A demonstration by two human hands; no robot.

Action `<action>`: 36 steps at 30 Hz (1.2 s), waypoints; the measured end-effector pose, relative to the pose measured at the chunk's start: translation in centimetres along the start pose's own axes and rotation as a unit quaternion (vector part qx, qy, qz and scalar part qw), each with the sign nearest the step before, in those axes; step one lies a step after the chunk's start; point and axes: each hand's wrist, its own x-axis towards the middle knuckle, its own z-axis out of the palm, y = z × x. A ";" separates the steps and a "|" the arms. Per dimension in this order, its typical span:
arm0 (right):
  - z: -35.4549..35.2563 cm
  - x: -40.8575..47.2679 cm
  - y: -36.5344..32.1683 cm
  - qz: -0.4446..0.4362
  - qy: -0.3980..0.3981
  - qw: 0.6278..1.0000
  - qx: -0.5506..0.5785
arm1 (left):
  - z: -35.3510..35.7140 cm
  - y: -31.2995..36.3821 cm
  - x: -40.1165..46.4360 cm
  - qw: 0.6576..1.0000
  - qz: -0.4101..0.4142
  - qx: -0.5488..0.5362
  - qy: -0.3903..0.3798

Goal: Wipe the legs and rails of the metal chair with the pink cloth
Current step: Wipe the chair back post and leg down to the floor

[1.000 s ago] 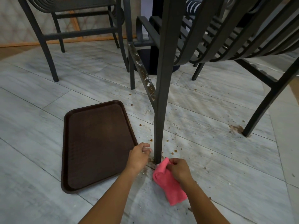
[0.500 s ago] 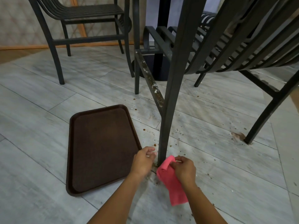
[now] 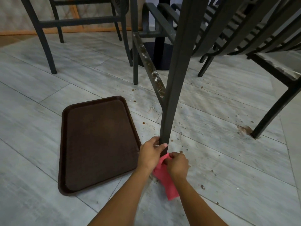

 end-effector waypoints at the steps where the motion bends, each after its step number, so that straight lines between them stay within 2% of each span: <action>1: 0.2 0.1 0.2 0.006 -0.003 1.000 -0.006 | 0.0 -0.1 0.1 1.000 0.000 0.000 0.000; 15: 0.4 -0.6 0.0 0.017 -0.003 0.999 -0.051 | 0.0 -0.1 -0.1 1.000 -0.006 -0.001 -0.013; 23: -2.6 -1.5 0.5 0.002 -0.005 0.998 0.064 | -1.0 -0.1 -0.8 0.997 -0.063 -0.005 -0.042; 28: -4.3 -3.5 -3.1 -0.028 -0.031 0.994 0.102 | -3.3 0.4 -1.3 0.996 -0.042 0.040 -0.066; 32: -4.7 -5.7 -6.7 -0.074 -0.038 0.991 0.103 | -6.3 1.5 -2.2 0.998 -0.007 0.060 -0.030; 36: -4.7 -7.3 -10.5 -0.105 -0.019 0.990 0.097 | -9.3 3.4 -3.6 0.996 0.036 0.024 0.072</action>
